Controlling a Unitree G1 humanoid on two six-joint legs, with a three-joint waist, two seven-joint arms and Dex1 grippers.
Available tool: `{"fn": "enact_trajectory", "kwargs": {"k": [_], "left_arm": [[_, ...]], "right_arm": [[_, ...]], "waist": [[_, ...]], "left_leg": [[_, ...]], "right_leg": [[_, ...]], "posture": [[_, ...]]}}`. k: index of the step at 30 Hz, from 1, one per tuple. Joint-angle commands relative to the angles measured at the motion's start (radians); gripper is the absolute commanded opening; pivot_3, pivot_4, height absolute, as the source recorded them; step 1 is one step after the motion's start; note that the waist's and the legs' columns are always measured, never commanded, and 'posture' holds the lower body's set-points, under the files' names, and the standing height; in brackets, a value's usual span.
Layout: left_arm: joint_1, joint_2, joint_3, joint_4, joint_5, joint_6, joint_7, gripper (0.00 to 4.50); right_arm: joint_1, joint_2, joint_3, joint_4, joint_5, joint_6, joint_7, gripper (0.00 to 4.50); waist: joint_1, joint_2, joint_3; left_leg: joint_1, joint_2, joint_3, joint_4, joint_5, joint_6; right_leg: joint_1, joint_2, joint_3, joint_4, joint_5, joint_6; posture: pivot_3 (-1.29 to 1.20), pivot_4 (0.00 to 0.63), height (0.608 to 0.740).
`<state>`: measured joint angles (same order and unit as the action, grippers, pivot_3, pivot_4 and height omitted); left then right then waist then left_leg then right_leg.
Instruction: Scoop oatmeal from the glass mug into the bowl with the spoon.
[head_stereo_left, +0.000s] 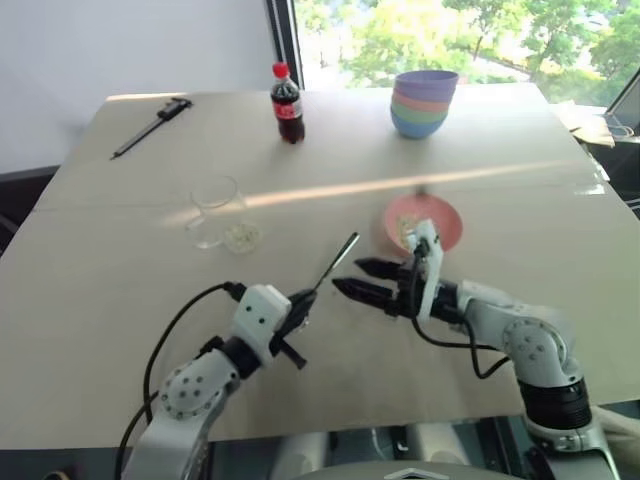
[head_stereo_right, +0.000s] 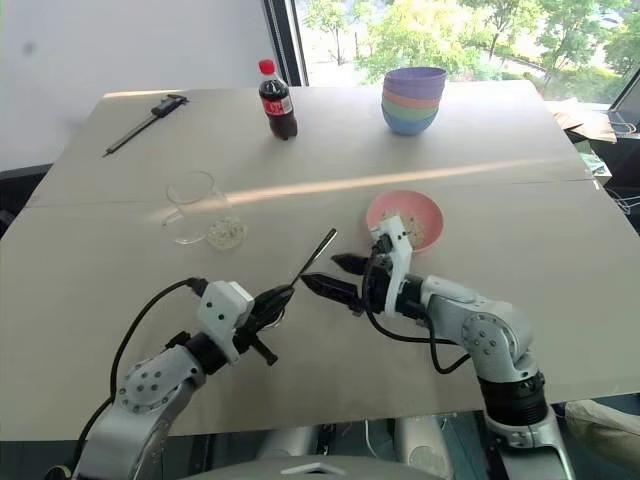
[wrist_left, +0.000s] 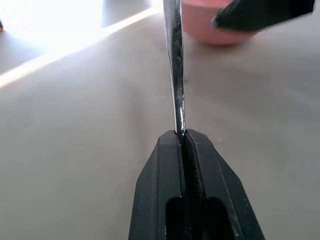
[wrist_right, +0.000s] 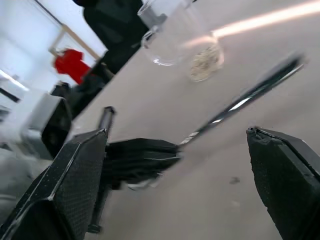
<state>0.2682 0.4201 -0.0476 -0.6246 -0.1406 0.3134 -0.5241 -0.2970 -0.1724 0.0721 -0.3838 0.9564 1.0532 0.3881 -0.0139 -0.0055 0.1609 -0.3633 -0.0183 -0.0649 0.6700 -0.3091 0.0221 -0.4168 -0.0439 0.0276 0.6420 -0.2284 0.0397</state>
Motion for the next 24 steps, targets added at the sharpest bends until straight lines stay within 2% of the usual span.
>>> {"fn": "enact_trajectory", "kwargs": {"k": [1,9,17,20,22,24], "left_arm": [[-0.007,0.013,-0.015,0.006,-0.003,-0.045,-0.022,0.08],[0.012,0.022,-0.027,0.029,0.019,-0.128,-0.024,0.08],[0.042,0.026,-0.040,0.079,0.034,-0.211,-0.023,0.08],[0.040,0.025,-0.035,0.094,0.031,-0.224,-0.024,0.00],[0.045,0.023,-0.033,0.115,0.032,-0.246,-0.025,0.00],[0.045,0.023,-0.031,0.123,0.030,-0.255,-0.024,0.00]], "right_arm": [[-0.032,0.051,-0.011,0.020,0.034,0.018,-0.050,4.50],[-0.085,0.128,-0.064,0.111,0.007,-0.010,-0.144,4.50],[-0.110,0.160,-0.086,0.129,0.027,-0.017,-0.135,4.50],[-0.105,0.151,-0.080,0.122,0.031,-0.004,-0.120,3.78],[-0.100,0.141,-0.077,0.120,0.028,0.003,-0.114,2.93],[-0.096,0.132,-0.072,0.121,0.022,0.009,-0.107,1.90]], "waist": [[0.000,0.000,0.000],[-0.001,0.001,0.000],[-0.003,0.001,0.001],[-0.003,0.001,0.001],[-0.003,0.001,0.001],[-0.003,0.001,0.001]], "left_leg": [[0.000,0.000,0.000,0.000,0.000,0.000],[0.000,-0.001,0.000,0.000,0.000,0.000],[0.000,-0.001,0.000,0.000,0.000,0.000],[0.000,-0.001,0.000,0.000,0.000,0.000],[0.000,-0.001,0.000,0.000,0.000,0.000],[0.000,-0.001,0.000,0.000,0.000,0.000]], "right_leg": [[0.000,0.000,0.000,0.000,0.000,0.000],[0.000,0.000,-0.003,0.001,0.000,0.000],[-0.001,0.000,-0.003,0.001,0.000,0.000],[0.000,0.001,-0.003,0.001,0.000,0.000],[0.000,0.002,-0.003,0.001,0.000,0.000],[-0.001,0.004,-0.003,0.001,0.000,0.000]], "posture": [[0.00,0.150,0.740],[0.00,0.150,0.740],[0.00,0.150,0.740],[0.00,0.150,0.740],[0.00,0.150,0.740],[0.00,0.150,0.740]]}}
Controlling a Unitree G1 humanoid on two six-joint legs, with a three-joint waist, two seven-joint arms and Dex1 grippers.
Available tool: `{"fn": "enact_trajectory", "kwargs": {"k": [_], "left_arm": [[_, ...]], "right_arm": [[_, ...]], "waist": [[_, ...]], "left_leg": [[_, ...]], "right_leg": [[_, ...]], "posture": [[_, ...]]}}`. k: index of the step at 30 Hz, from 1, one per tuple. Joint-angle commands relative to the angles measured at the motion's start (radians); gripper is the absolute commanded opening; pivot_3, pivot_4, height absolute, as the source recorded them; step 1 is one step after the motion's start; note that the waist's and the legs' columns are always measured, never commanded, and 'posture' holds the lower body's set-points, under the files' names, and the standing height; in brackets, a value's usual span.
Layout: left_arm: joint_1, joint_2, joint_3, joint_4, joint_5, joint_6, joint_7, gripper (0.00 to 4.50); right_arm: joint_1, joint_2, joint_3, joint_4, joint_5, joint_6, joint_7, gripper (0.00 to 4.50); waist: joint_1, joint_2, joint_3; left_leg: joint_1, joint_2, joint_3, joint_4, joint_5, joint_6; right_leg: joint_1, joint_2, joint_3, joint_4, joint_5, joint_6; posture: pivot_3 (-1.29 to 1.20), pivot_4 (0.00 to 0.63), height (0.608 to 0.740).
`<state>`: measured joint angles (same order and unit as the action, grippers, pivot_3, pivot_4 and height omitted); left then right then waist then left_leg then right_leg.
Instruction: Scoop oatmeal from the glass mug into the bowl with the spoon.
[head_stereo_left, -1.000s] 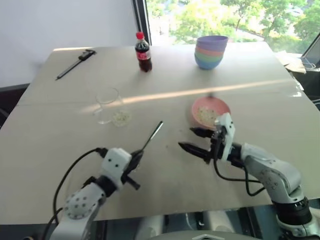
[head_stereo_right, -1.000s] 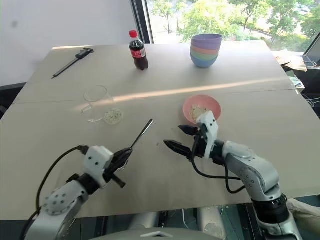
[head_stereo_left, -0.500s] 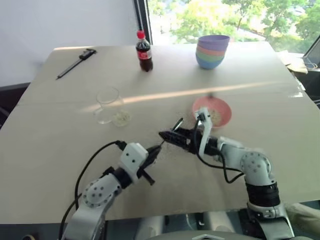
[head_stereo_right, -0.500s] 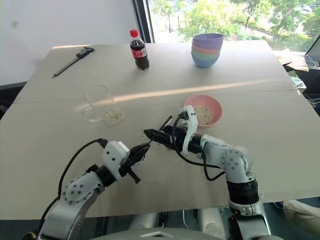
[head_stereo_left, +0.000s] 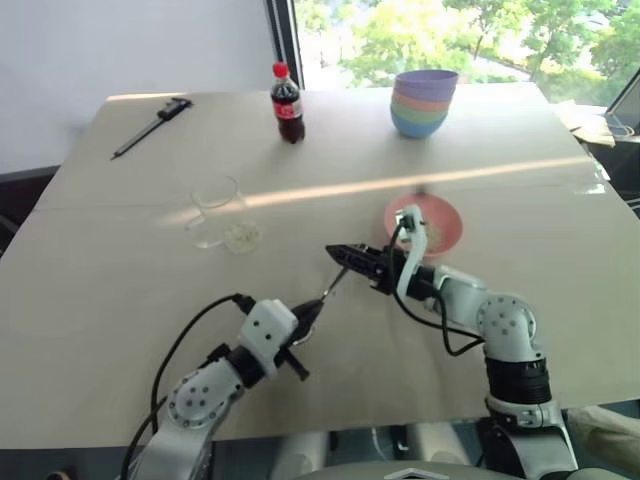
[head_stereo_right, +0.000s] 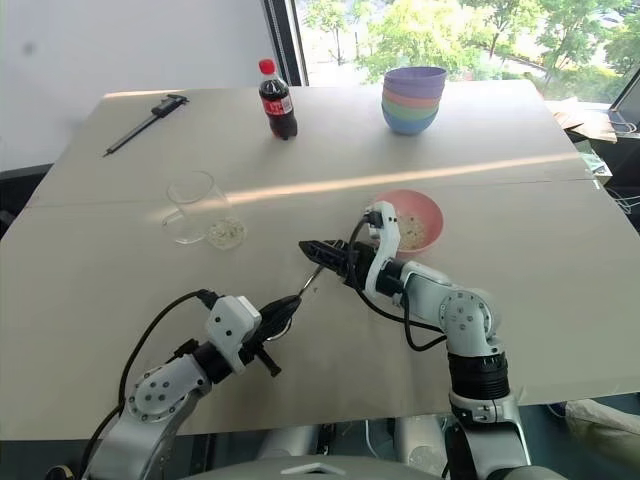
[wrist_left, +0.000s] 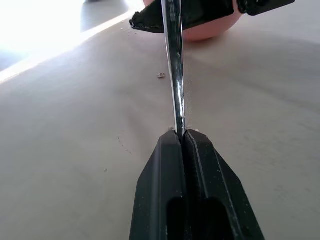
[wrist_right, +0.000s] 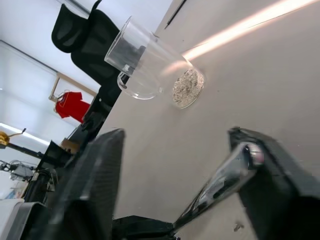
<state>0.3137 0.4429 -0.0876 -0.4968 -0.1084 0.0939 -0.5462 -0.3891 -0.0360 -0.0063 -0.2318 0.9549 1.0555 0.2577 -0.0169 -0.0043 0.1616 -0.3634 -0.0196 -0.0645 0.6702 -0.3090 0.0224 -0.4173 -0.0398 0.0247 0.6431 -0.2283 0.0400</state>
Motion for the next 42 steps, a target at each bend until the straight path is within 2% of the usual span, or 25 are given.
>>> {"fn": "enact_trajectory", "kwargs": {"k": [1,4,18,19,20,23,27,31,36,42], "left_arm": [[-0.002,0.001,0.010,-0.006,-0.004,-0.036,-0.002,0.00],[-0.007,0.002,0.013,-0.011,-0.008,-0.031,0.001,0.00],[0.014,-0.004,0.031,-0.053,-0.025,0.048,0.031,0.00],[0.015,-0.004,0.033,-0.056,-0.025,0.050,0.033,0.66],[0.016,-0.009,0.041,-0.056,-0.026,0.041,0.040,0.96],[0.024,-0.020,0.072,-0.059,-0.044,0.026,0.049,2.29],[0.041,-0.049,0.158,-0.094,-0.099,0.043,0.088,2.29],[0.008,-0.111,0.299,-0.115,-0.105,0.074,0.227,2.29],[-0.076,-0.162,0.395,-0.062,-0.008,0.052,0.385,2.29],[-0.167,-0.111,0.402,0.061,0.086,0.053,0.425,2.29]], "right_arm": [[-0.004,-0.006,0.006,-0.031,0.023,0.010,0.022,1.46],[-0.005,-0.004,0.003,-0.028,0.024,0.014,0.019,0.01],[-0.012,-0.011,-0.002,-0.013,0.018,0.014,0.012,0.01],[-0.014,-0.010,-0.002,-0.013,0.018,0.014,0.011,0.00],[-0.016,-0.006,-0.006,-0.012,0.022,0.015,0.007,0.00],[-0.025,0.003,-0.016,-0.006,0.030,0.016,-0.003,0.00],[-0.037,0.006,-0.032,0.000,0.044,0.024,-0.014,0.00],[-0.060,0.002,-0.063,0.009,0.059,0.042,-0.038,0.00],[-0.110,0.030,-0.116,0.033,0.089,0.060,-0.110,0.00],[-0.152,0.035,-0.133,0.044,0.098,0.066,-0.135,0.00]], "waist": [[0.000,0.000,0.000],[0.000,0.000,0.000],[-0.001,0.000,0.000],[-0.001,0.000,0.000],[-0.001,0.001,0.000],[-0.001,0.000,0.000],[0.000,0.000,0.000],[0.001,0.000,0.000],[0.002,0.000,0.000],[0.001,0.000,0.000]], "left_leg": [[0.000,0.000,0.000,0.000,0.000,0.000],[0.000,0.000,0.000,0.000,0.000,0.000],[0.001,0.000,0.000,0.000,0.000,0.000],[0.001,0.001,0.000,0.000,0.000,0.000],[0.001,0.001,0.000,0.000,0.000,0.000],[0.001,0.001,0.000,0.000,0.000,0.000],[0.000,0.001,0.000,0.000,0.000,0.000],[0.000,0.001,-0.001,0.000,0.000,0.000],[0.000,0.000,0.000,0.000,0.000,0.000],[0.000,-0.001,0.000,0.000,0.000,0.000]], "right_leg": [[0.000,0.000,0.000,0.000,0.000,0.000],[0.000,0.000,0.000,0.000,0.000,0.000],[0.000,0.000,0.000,0.000,0.000,0.000],[0.000,0.000,0.000,0.000,0.000,0.000],[0.000,0.000,0.000,0.000,0.000,0.000],[0.000,0.000,0.000,0.000,0.000,0.000],[0.000,0.000,0.000,0.000,0.000,0.000],[0.000,-0.003,0.000,0.000,0.000,0.000],[0.000,-0.002,0.000,0.000,0.000,0.000],[0.000,0.000,0.000,0.000,0.000,0.000]], "posture": [[0.00,0.150,0.740],[0.00,0.150,0.740],[0.00,0.150,0.740],[0.00,0.150,0.740],[0.00,0.150,0.740],[0.00,0.150,0.740],[0.00,0.150,0.740],[0.00,0.150,0.740],[0.00,0.150,0.740],[0.00,0.150,0.740]]}}
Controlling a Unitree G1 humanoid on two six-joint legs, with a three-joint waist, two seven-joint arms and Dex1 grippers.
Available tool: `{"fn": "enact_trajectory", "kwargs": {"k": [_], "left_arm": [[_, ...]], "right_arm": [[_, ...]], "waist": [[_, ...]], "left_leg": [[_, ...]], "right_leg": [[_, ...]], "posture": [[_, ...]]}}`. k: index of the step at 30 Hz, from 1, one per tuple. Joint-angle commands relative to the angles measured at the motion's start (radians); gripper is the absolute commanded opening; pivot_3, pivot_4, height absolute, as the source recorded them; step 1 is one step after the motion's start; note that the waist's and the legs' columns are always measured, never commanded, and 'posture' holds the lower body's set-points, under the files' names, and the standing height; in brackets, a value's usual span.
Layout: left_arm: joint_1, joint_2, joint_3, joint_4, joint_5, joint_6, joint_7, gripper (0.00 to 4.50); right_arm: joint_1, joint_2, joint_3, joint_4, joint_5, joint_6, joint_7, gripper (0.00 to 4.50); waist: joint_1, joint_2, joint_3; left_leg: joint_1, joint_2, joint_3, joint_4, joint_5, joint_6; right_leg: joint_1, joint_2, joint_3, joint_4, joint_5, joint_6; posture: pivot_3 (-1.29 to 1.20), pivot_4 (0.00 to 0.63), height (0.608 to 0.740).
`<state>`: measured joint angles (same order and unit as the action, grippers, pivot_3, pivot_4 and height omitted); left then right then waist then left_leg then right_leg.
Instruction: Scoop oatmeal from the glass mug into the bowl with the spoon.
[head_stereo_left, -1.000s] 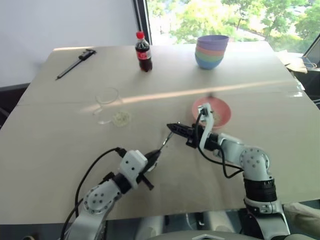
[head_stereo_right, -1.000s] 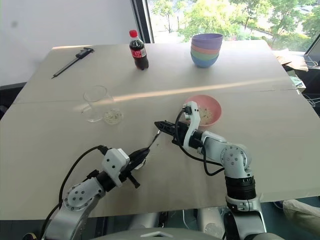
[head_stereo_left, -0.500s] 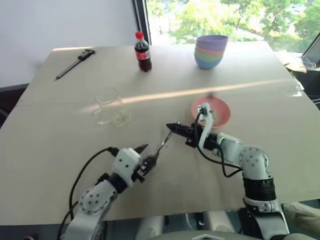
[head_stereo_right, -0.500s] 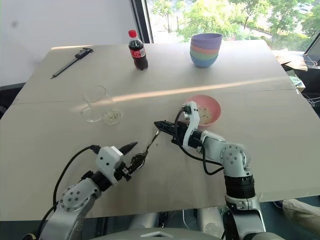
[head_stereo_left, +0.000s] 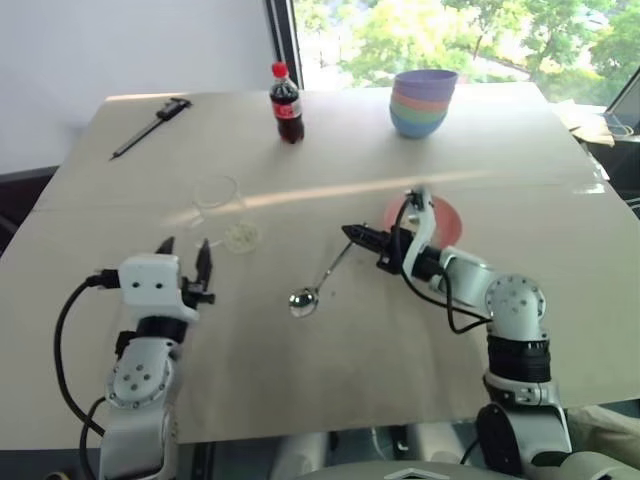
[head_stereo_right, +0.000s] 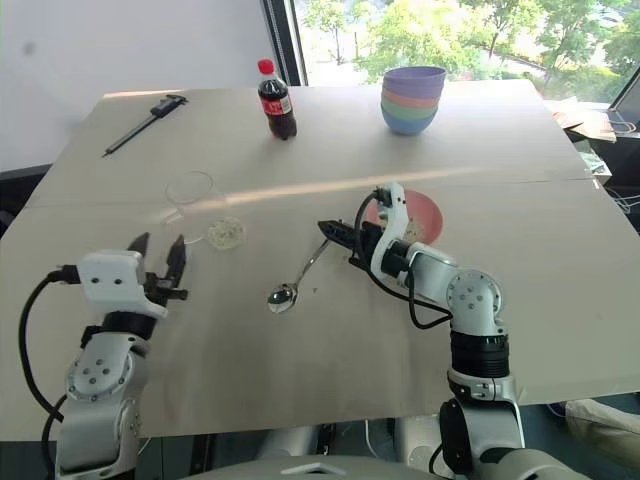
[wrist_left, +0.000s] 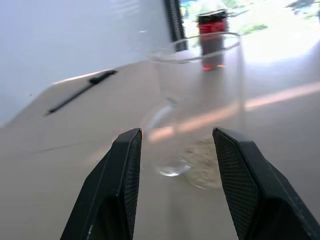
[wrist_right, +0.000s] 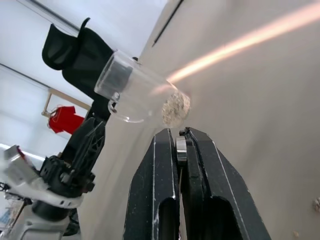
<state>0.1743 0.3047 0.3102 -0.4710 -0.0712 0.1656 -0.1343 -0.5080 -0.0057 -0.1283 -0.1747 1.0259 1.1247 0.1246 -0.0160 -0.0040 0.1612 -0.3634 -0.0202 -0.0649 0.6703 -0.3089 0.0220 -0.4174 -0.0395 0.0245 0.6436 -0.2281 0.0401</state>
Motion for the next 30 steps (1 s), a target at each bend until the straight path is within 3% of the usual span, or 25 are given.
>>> {"fn": "enact_trajectory", "kwargs": {"k": [1,13,16,19,24,30], "left_arm": [[-0.045,0.032,0.006,0.055,0.056,-0.017,0.020,2.29],[-0.203,0.074,0.007,0.245,0.063,-0.030,0.006,2.29],[-0.234,0.079,0.016,0.281,0.068,-0.033,0.019,1.51],[-0.249,0.083,0.015,0.314,0.065,-0.039,0.015,0.14],[-0.255,0.081,0.006,0.319,0.041,-0.032,-0.001,0.06],[-0.282,0.069,-0.044,0.296,0.018,-0.009,-0.034,0.06]], "right_arm": [[-0.040,0.003,-0.011,-0.010,0.024,-0.006,-0.002,0.00],[-0.055,0.007,-0.030,-0.025,0.015,-0.033,-0.030,0.00],[-0.059,0.003,-0.038,-0.031,0.021,-0.039,-0.038,0.00],[-0.063,0.001,-0.045,-0.037,0.026,-0.043,-0.047,0.00],[-0.092,-0.012,-0.059,-0.042,0.029,-0.050,-0.055,0.00],[-0.270,-0.036,-0.109,0.000,0.031,-0.100,-0.071,0.00]], "waist": [[0.000,0.000,0.000],[0.000,0.000,0.000],[0.000,0.000,0.000],[-0.001,-0.001,0.000],[-0.002,-0.001,0.000],[0.001,-0.001,0.000]], "left_leg": [[0.000,0.000,0.000,0.000,0.000,0.000],[-0.003,0.000,0.000,0.000,0.001,-0.001],[-0.004,0.000,0.000,0.000,0.001,-0.002],[-0.006,-0.001,0.001,0.000,0.002,-0.003],[-0.006,0.000,0.001,0.000,0.002,-0.004],[-0.006,-0.002,0.000,0.001,0.001,-0.002]], "right_leg": [[0.000,0.000,0.000,0.000,0.000,0.000],[-0.004,-0.004,0.000,0.001,0.000,0.000],[-0.004,-0.004,0.000,0.001,0.000,0.000],[-0.007,-0.005,0.001,0.002,0.000,0.000],[-0.008,-0.005,0.001,0.002,0.000,0.000],[-0.008,-0.006,0.001,0.006,0.000,0.000]], "posture": [[0.00,0.150,0.740],[0.00,0.150,0.740],[0.00,0.150,0.740],[0.00,0.150,0.740],[0.00,0.150,0.740],[0.00,0.150,0.740]]}}
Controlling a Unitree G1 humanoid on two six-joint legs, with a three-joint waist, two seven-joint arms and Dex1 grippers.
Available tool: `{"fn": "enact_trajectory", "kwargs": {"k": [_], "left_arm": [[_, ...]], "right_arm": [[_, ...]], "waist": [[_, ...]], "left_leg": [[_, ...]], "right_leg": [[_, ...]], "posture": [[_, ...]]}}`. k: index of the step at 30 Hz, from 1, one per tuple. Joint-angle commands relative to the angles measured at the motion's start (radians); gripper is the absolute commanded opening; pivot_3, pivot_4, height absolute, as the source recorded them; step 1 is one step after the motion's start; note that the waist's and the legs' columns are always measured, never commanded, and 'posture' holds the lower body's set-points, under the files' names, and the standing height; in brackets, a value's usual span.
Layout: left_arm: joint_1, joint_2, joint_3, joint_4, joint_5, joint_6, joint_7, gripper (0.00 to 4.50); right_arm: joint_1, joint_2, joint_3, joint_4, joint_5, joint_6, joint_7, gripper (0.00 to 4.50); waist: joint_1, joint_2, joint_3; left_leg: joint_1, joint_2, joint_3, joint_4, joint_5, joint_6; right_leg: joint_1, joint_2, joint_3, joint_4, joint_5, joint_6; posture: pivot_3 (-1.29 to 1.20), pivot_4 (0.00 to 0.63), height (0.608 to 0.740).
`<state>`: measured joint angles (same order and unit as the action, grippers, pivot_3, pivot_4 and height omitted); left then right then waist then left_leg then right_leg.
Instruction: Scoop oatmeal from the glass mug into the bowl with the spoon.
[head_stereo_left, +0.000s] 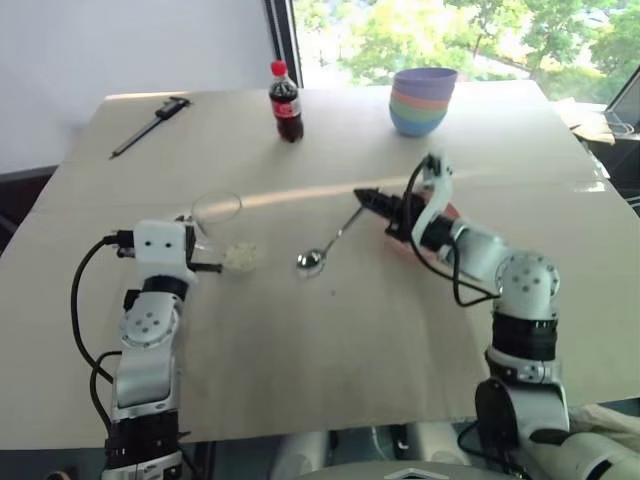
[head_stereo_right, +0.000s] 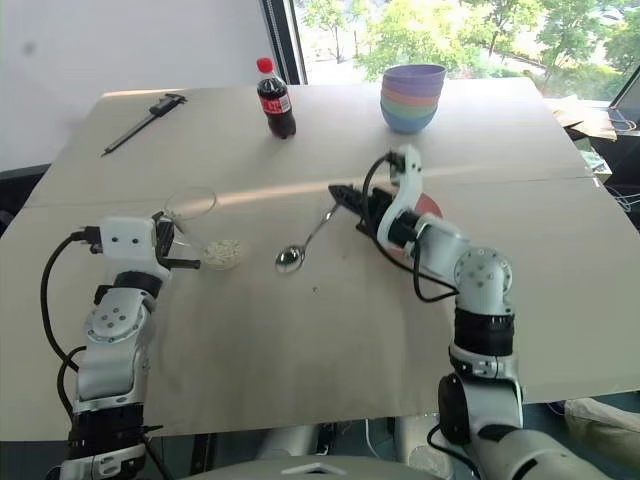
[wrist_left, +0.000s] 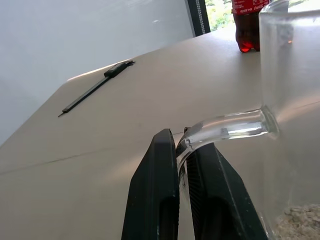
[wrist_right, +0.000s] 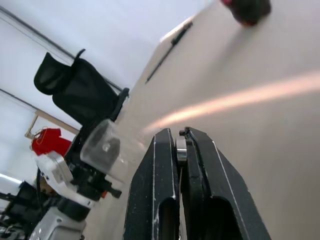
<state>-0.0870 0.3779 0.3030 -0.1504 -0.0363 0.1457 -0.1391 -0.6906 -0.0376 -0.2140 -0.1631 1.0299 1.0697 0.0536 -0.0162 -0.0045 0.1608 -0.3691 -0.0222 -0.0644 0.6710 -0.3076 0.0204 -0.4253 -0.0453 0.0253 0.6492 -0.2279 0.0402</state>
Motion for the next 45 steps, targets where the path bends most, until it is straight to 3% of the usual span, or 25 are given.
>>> {"fn": "enact_trajectory", "kwargs": {"k": [1,9,13,22,28,36,45], "left_arm": [[-0.039,-0.005,-0.060,-0.029,-0.022,0.014,-0.049,0.06],[-0.108,0.023,-0.177,-0.030,0.000,-0.012,-0.157,0.06],[-0.125,0.038,-0.212,-0.016,0.020,-0.041,-0.182,0.06],[-0.159,0.089,-0.260,0.016,0.073,-0.113,-0.225,0.06],[-0.208,0.097,-0.273,0.066,0.077,-0.144,-0.247,0.06],[-0.231,0.091,-0.274,0.108,0.075,-0.172,-0.258,0.06],[-0.218,0.073,-0.286,0.137,0.087,-0.204,-0.245,0.06]], "right_arm": [[-0.144,-0.005,-0.030,0.007,0.019,-0.066,-0.001,0.00],[-0.323,0.009,0.023,0.051,-0.024,-0.141,0.053,0.00],[-0.296,-0.062,0.156,0.037,-0.158,-0.174,0.159,0.00],[-0.260,-0.192,0.430,0.016,-0.445,-0.337,0.389,0.00],[-0.226,-0.205,0.577,0.066,-0.622,-0.492,0.514,0.00],[-0.169,-0.120,0.529,0.115,-0.594,-0.374,0.512,0.00],[-0.225,-0.013,0.238,0.128,-0.408,-0.041,0.363,0.00]], "waist": [[0.002,0.000,0.000],[-0.005,-0.001,-0.001],[-0.010,-0.001,-0.001],[-0.019,-0.001,-0.001],[-0.020,-0.001,-0.001],[-0.020,-0.002,-0.001],[-0.020,-0.001,-0.001]], "left_leg": [[0.000,0.000,0.000,0.000,0.000,0.000],[-0.011,-0.002,0.000,0.002,0.004,-0.004],[-0.017,-0.003,0.003,0.002,0.004,-0.005],[-0.017,-0.003,0.003,0.006,0.004,-0.005],[-0.018,-0.003,0.002,0.009,0.004,-0.005],[-0.018,-0.003,0.001,0.011,0.004,-0.005],[-0.019,-0.003,0.001,0.011,0.004,-0.005]], "right_leg": [[0.000,0.000,0.000,0.000,0.000,0.000],[-0.012,-0.002,0.000,0.005,0.000,0.000],[-0.021,-0.002,0.003,0.009,0.000,0.000],[-0.021,-0.002,0.002,0.013,0.000,0.000],[-0.021,-0.002,0.002,0.013,0.000,0.000],[-0.020,-0.002,0.002,0.014,0.000,0.000],[-0.020,-0.003,0.002,0.014,0.000,0.000]], "posture": [[0.00,0.150,0.740],[0.00,0.150,0.740],[0.00,0.150,0.740],[0.00,0.150,0.740],[0.00,0.150,0.740],[0.00,0.150,0.740],[0.00,0.150,0.740]]}}
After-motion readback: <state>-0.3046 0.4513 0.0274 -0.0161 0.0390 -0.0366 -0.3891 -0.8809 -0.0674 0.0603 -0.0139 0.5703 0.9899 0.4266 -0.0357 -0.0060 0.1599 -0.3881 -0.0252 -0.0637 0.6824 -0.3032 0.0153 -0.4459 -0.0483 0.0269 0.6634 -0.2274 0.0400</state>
